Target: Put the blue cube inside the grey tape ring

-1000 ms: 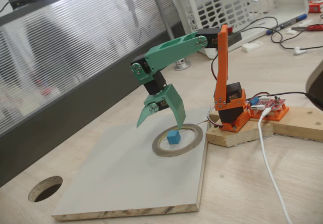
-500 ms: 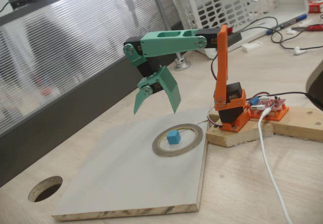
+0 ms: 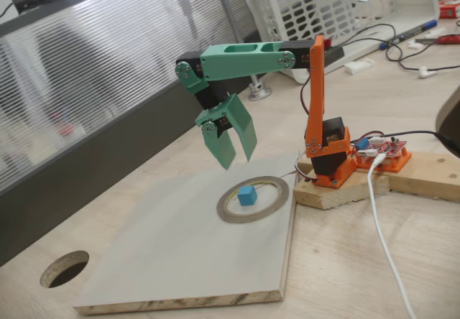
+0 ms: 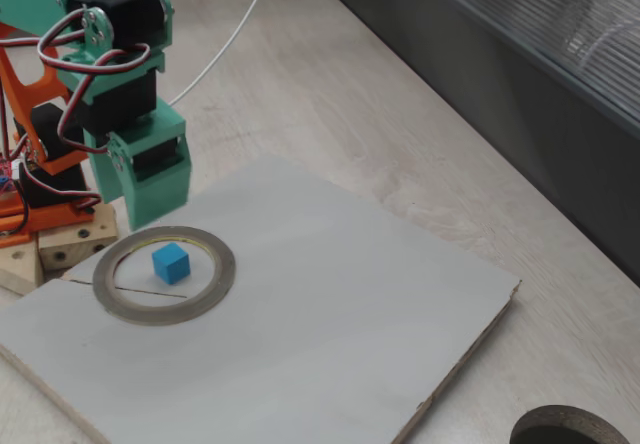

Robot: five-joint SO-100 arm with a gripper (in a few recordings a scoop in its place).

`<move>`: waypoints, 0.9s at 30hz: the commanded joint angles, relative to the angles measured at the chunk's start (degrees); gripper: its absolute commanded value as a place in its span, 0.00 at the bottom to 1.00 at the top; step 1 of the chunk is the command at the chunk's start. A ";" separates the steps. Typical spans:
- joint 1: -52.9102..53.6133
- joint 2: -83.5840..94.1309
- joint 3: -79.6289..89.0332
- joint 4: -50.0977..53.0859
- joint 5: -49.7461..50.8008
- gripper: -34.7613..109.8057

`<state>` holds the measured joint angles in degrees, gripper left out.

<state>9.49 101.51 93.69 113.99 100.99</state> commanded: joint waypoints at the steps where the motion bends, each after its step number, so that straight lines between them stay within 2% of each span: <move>1: 0.44 1.85 -1.58 1.49 0.18 0.32; 5: 0.79 1.93 -1.67 1.41 0.09 0.23; 18: 0.18 10.99 -1.58 1.41 -0.09 0.23; 27: 0.18 10.46 -0.79 1.41 -0.09 0.23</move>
<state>9.49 110.48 93.69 113.99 100.37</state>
